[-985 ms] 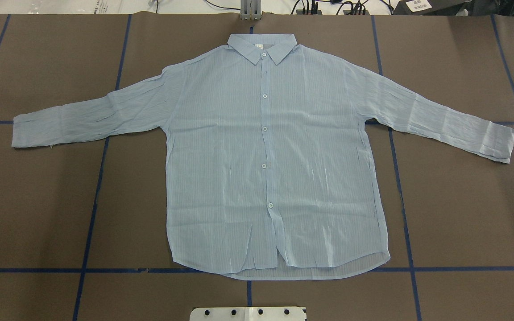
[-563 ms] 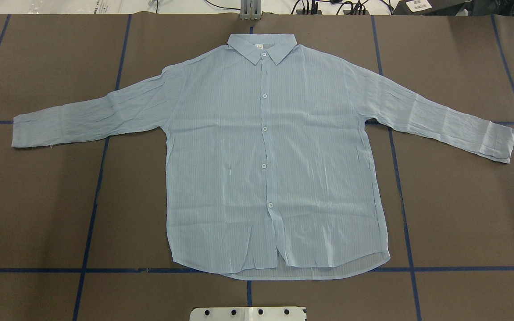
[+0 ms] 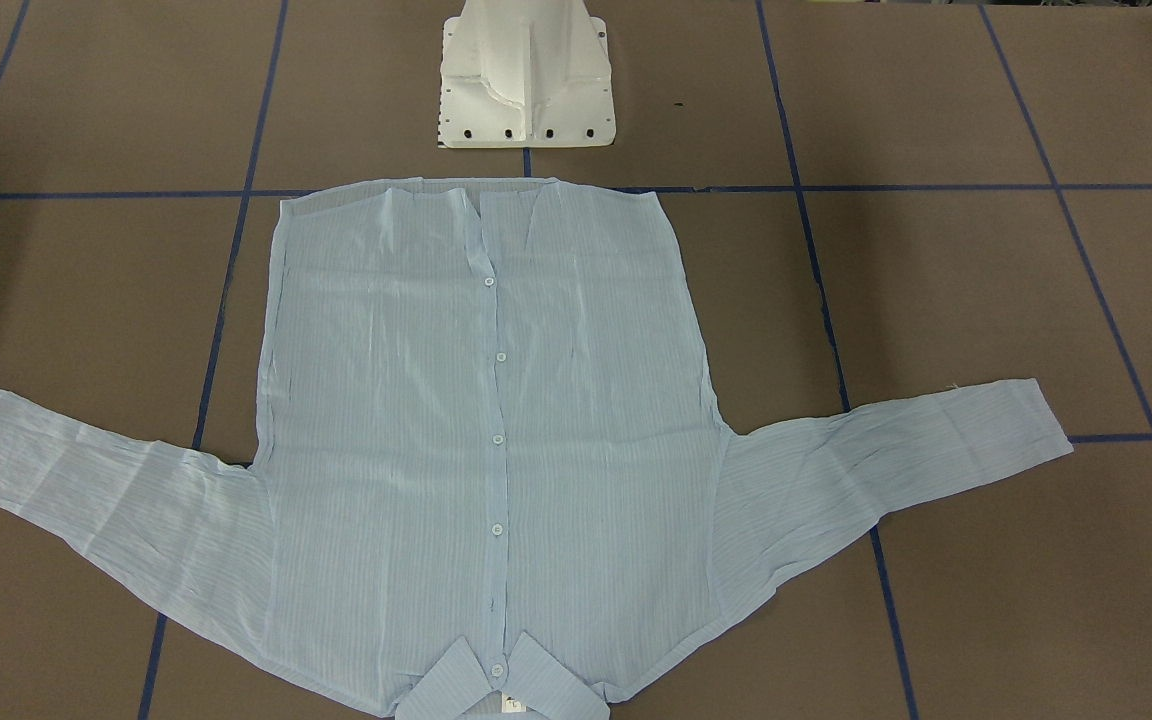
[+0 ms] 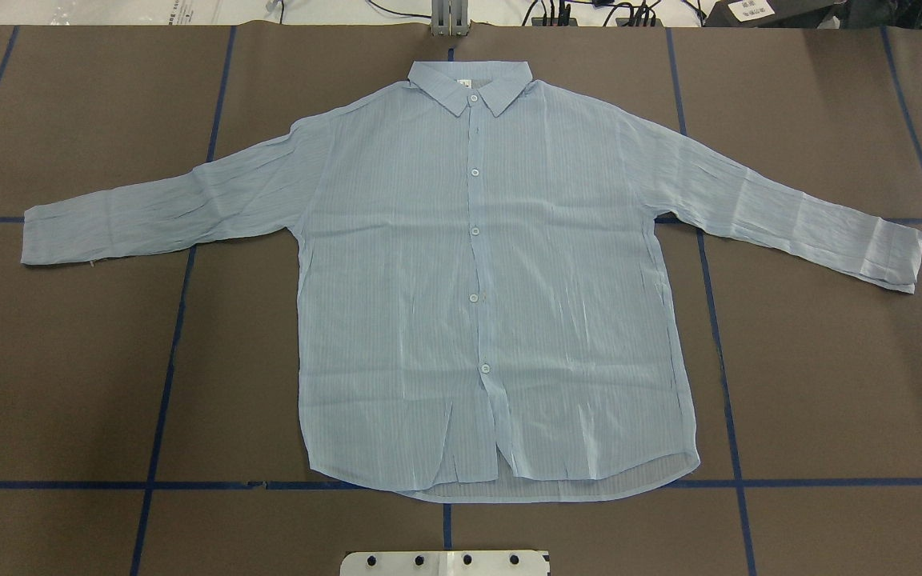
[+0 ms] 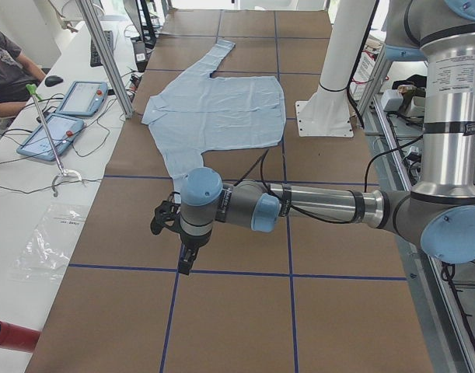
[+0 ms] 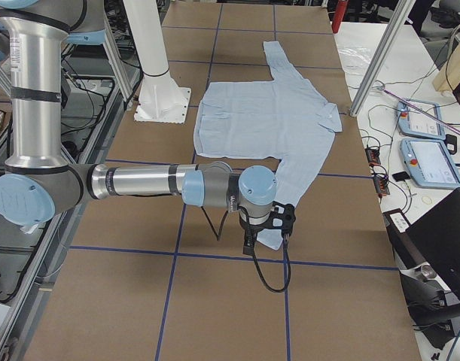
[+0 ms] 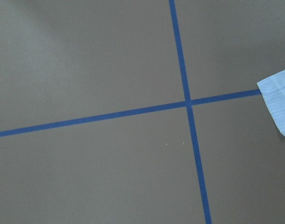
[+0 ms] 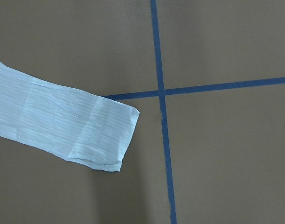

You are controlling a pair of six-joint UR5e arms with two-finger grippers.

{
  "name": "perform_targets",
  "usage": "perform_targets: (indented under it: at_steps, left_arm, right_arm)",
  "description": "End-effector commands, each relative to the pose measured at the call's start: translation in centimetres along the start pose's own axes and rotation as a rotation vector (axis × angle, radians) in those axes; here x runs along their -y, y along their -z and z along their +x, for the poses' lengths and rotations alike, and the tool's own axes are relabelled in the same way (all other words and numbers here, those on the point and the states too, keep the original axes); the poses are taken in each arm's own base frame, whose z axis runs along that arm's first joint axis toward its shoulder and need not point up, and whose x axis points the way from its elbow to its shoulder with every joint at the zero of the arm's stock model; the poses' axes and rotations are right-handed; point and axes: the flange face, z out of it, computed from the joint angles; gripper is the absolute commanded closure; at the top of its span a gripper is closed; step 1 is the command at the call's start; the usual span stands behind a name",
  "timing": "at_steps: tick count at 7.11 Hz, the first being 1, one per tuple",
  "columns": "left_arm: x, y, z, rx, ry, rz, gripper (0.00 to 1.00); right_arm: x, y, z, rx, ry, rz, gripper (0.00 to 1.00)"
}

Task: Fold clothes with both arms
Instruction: 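Move the right gripper toward the cuff of the sleeve nearest it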

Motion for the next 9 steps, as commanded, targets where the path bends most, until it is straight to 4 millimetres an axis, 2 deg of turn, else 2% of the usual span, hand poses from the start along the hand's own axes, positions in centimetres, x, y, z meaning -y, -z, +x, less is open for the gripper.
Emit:
perform_targets:
  at_steps: [1,3,4,5,6,8,9]
  left_arm:
    - [0.2,0.0,0.2,0.000,-0.029,0.032,0.00]
    - [2.2,3.0,2.6,0.007,-0.103,0.121,0.00]
    - [2.3,3.1,2.7,-0.004,-0.107,0.123,0.00]
    - [1.6,1.9,2.6,-0.096,-0.076,0.092,0.00]
    - [1.4,1.6,2.7,-0.131,-0.069,0.087,0.00]
    - [1.5,1.5,2.6,-0.129,-0.071,0.089,0.00]
    - [1.6,1.6,2.7,-0.131,-0.074,0.091,0.00]
  right_arm:
    - [1.2,-5.1,-3.0,0.014,0.059,0.023,0.00]
    - [0.8,-8.8,-2.6,0.011,0.063,0.014,0.00]
    - [0.5,-10.1,-2.1,0.023,0.115,0.040,0.00]
    - [-0.6,-12.6,0.1,0.038,0.158,0.060,0.00]
    - [-0.7,-14.7,-0.2,0.050,0.172,0.061,0.00]
    - [-0.1,-16.9,-2.8,0.001,0.155,0.058,0.00]
    - [0.3,-17.4,-3.3,-0.024,0.168,0.066,0.00]
